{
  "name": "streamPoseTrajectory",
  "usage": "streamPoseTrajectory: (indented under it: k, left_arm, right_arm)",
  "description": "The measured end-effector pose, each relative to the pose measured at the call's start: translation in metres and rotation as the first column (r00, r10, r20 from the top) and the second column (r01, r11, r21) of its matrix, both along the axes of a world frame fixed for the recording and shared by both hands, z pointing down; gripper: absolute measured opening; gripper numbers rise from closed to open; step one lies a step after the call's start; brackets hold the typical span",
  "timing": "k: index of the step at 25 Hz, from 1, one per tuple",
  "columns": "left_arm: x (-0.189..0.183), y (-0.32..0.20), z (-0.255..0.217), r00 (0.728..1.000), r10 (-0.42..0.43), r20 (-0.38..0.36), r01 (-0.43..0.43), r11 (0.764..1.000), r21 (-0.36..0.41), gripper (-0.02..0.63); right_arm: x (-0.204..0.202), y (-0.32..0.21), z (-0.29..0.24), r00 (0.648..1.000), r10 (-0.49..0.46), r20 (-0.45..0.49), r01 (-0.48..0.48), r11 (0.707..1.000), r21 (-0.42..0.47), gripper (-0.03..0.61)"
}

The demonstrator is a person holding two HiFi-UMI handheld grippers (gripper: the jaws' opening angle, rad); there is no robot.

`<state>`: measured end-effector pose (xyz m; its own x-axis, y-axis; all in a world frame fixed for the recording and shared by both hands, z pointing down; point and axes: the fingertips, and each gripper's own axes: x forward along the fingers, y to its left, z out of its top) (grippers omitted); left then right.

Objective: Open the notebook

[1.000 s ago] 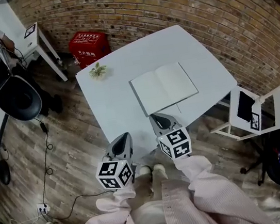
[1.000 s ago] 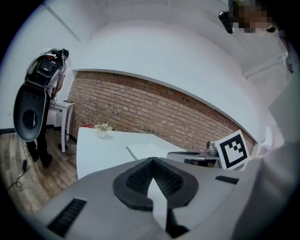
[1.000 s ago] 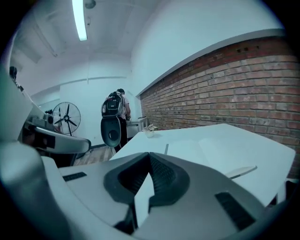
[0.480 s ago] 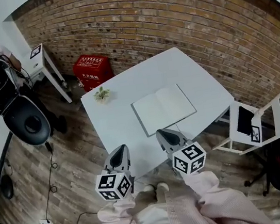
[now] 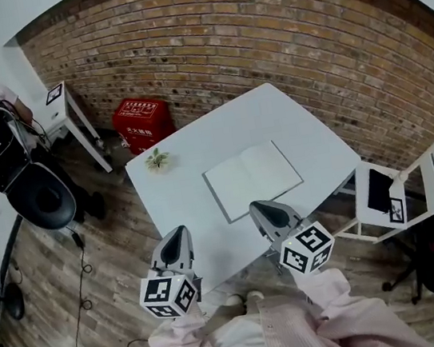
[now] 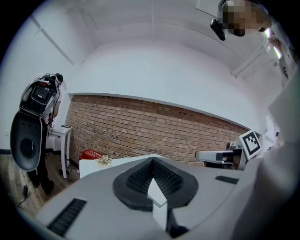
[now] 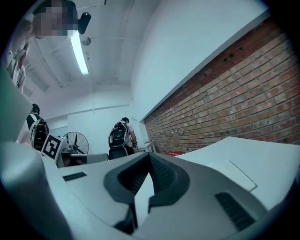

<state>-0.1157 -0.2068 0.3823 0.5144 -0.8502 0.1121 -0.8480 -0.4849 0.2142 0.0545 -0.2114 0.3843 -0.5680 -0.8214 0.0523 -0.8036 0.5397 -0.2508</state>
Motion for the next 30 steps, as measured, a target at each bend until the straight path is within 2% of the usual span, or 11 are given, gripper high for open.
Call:
streamPoseTrajectory:
  k: [5, 12, 20, 30]
  left_arm:
    - [-0.003, -0.004, -0.015, 0.998, -0.005, 0.057, 0.002, 0.999, 0.047, -0.006]
    - [-0.011, -0.009, -0.019, 0.996, -0.032, 0.079, 0.027, 0.998, 0.063, -0.006]
    - [-0.014, -0.01, -0.02, 0.995, -0.049, 0.091, 0.044, 0.997, 0.06, -0.006]
    - [-0.02, -0.006, -0.017, 0.993, -0.072, 0.096, 0.068, 0.997, 0.046, -0.006]
  right_arm:
    - [0.016, -0.002, -0.018, 0.999, 0.019, 0.036, -0.021, 0.999, 0.037, 0.003]
    - [0.033, -0.009, -0.028, 0.995, 0.06, 0.084, -0.064, 0.997, 0.048, 0.003]
    - [0.038, -0.011, -0.034, 0.996, 0.076, 0.05, -0.079, 0.994, 0.075, 0.003]
    - [0.042, -0.01, -0.029, 0.994, 0.093, 0.054, -0.096, 0.993, 0.062, 0.003]
